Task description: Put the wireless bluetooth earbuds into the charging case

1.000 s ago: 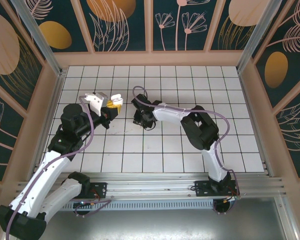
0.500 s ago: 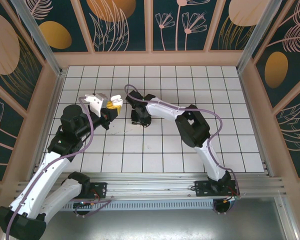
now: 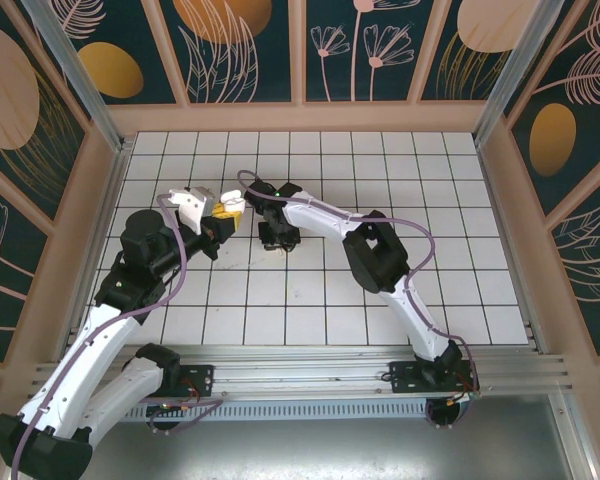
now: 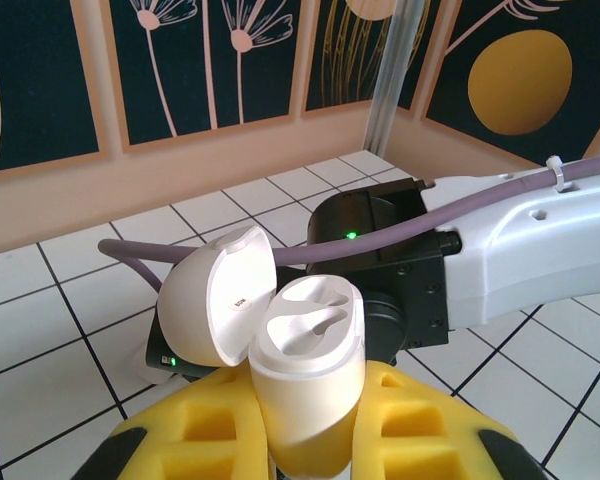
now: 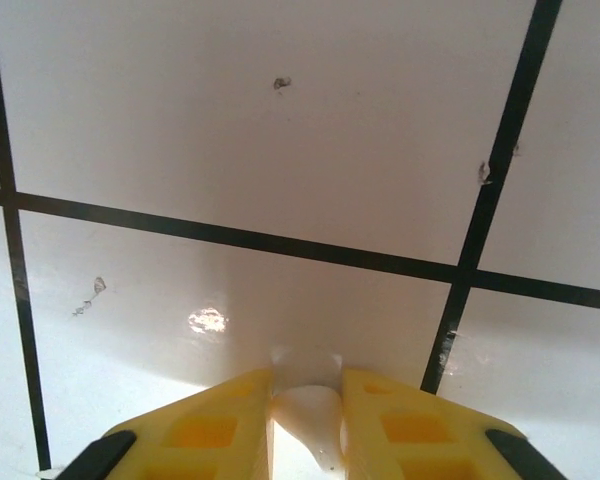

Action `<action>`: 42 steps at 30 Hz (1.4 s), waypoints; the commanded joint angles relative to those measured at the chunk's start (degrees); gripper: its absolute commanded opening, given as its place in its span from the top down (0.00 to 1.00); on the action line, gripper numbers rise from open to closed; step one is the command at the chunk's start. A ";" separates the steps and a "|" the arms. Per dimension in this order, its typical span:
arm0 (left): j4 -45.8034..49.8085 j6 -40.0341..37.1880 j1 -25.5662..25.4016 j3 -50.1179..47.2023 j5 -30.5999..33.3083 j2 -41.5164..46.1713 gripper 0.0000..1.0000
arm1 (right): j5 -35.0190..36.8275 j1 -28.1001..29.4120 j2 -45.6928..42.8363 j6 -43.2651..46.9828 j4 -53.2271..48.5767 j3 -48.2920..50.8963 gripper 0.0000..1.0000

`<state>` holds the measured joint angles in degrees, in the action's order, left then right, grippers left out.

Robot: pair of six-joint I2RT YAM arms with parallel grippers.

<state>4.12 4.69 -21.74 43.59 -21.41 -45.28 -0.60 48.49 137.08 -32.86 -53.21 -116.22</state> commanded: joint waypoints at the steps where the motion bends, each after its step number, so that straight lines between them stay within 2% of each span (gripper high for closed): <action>1: -0.62 -0.67 -0.06 -0.02 0.35 -0.06 0.98 | 3.05 -0.14 1.38 1.71 -2.48 -0.91 0.80; 6: -4.25 -1.00 -0.06 -2.22 -3.70 0.01 0.98 | 2.47 -1.57 -4.89 0.80 3.30 4.72 0.82; 15: -14.68 -0.60 -0.06 -6.86 -13.33 -1.46 0.99 | 2.93 -6.76 -28.11 -0.38 22.07 25.80 0.85; 21: -28.38 -0.64 -0.08 -12.40 -20.31 -3.25 0.99 | 6.07 -7.72 -44.91 5.03 31.61 35.28 0.86; 25: -37.46 -0.24 -0.15 -15.11 -23.30 -5.53 0.99 | 3.56 -7.46 -56.58 8.94 41.88 43.24 0.88; 28: -38.25 0.35 -0.24 -13.71 -24.15 -8.95 0.99 | 0.47 -6.86 -62.57 11.24 48.04 47.34 0.89; 33: -42.33 2.25 -1.61 -12.15 -24.72 -13.71 1.00 | -7.52 -5.08 -66.22 13.69 55.06 50.29 0.89; 42: -41.56 1.21 -3.75 -9.84 -23.18 -16.78 1.00 | -8.71 2.47 -63.83 20.32 59.21 48.66 0.93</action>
<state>-34.37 6.02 -25.15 31.88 -44.16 -62.00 -7.88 49.54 72.23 -16.14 1.67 -66.70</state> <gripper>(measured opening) 0.149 0.098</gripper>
